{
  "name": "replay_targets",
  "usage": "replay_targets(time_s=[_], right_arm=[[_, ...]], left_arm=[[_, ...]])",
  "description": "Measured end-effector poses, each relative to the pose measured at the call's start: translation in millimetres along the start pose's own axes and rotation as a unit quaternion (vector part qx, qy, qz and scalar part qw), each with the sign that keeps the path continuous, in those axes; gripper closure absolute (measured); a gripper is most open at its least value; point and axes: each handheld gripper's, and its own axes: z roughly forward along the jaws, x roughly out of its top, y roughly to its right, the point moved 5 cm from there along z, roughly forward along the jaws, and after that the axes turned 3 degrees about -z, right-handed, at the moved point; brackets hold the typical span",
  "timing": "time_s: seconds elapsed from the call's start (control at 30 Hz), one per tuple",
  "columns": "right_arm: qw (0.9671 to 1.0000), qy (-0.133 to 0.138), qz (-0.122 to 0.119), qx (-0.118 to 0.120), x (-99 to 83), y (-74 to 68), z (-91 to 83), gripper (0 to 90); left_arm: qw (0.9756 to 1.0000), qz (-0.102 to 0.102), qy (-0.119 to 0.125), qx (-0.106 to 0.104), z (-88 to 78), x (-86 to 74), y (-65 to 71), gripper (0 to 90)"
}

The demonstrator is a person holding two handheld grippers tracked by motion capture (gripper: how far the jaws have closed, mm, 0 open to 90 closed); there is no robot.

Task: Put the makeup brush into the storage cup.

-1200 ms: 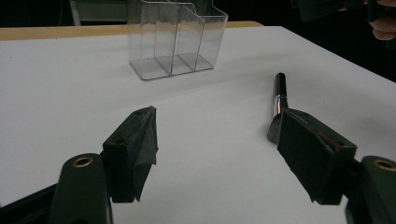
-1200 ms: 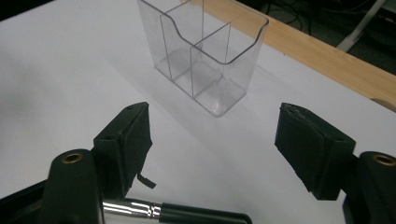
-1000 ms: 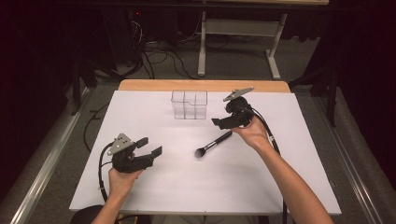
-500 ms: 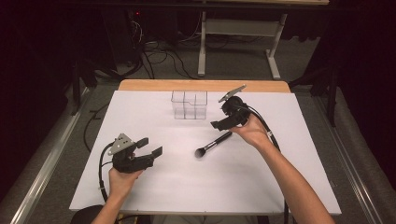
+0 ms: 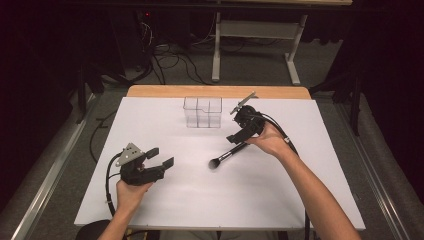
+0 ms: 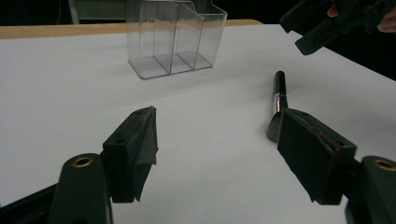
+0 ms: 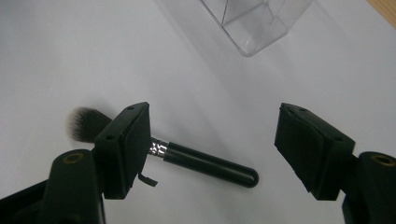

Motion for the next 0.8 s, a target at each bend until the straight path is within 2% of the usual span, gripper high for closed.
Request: replay_targets(time_s=[0.3, 0.8], right_arm=[[1.0000, -0.002, -0.004, 0.002, -0.8, 1.1, 3.4, 29.6], [0.9989, -0.033, -0.032, 0.011, -4.7, -1.7, 14.2, 30.1]], left_arm=[[1.0000, -0.001, 0.001, 0.000, 0.0, 0.1, 0.1, 29.1], [1.0000, -0.003, -0.002, -0.002, 0.1, -0.2, -0.1, 29.2]])
